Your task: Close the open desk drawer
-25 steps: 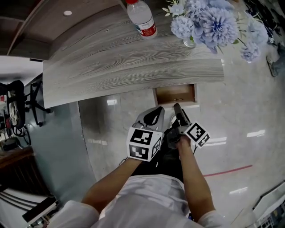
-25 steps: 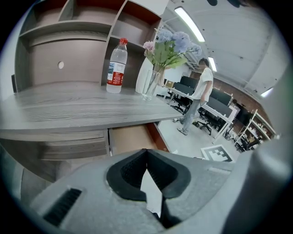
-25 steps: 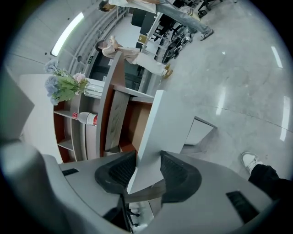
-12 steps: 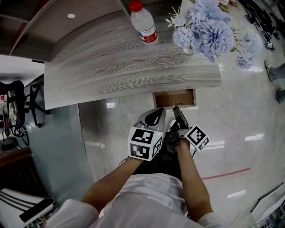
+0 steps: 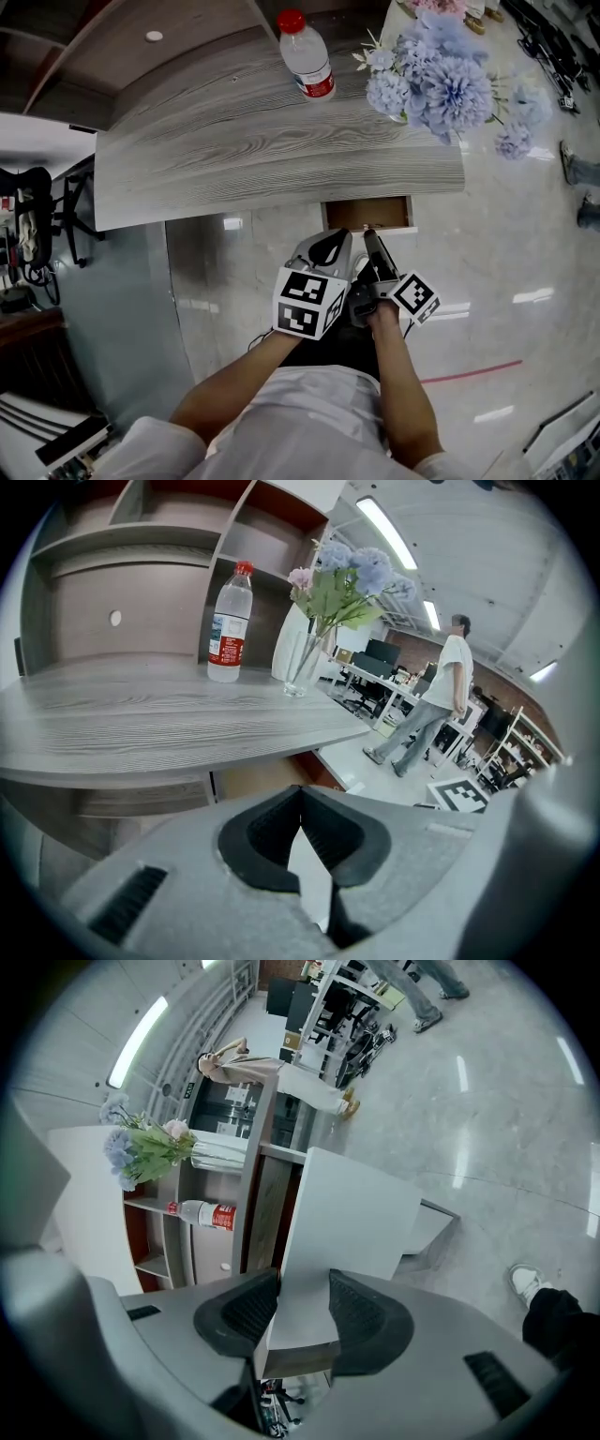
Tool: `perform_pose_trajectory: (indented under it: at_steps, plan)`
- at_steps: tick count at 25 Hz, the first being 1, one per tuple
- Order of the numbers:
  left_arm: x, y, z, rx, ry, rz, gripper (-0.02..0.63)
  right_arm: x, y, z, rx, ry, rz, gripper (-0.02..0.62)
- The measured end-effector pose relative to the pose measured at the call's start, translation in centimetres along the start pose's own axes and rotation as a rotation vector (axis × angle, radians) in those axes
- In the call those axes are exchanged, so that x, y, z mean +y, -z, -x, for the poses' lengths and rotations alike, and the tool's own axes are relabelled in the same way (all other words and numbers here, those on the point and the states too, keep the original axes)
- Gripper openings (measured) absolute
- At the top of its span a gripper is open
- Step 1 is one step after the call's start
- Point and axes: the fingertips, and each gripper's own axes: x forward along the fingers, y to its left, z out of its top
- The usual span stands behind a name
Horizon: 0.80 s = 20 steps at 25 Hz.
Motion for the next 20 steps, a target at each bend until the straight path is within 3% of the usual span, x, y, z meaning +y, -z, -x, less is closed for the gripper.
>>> perform_pose_trajectory:
  at_steps: [12, 16, 20]
  plan:
    - [0.9, -0.9, -0.2, -0.006, -0.045, 0.011, 0.006, 0.3, 0.2, -0.9, 0.042, -0.017, -0.01, 0.161]
    - [0.8, -1.3, -0.4, -0.012, -0.055, 0.016, 0.006, -0.8, 0.3, -0.3, 0.065, 0.063, -0.001, 0.163]
    - [0.8, -1.6, -0.5, -0.018, -0.069, 0.022, 0.006, -0.1, 0.1, -0.8, 0.064, 0.002, -0.007, 0.163]
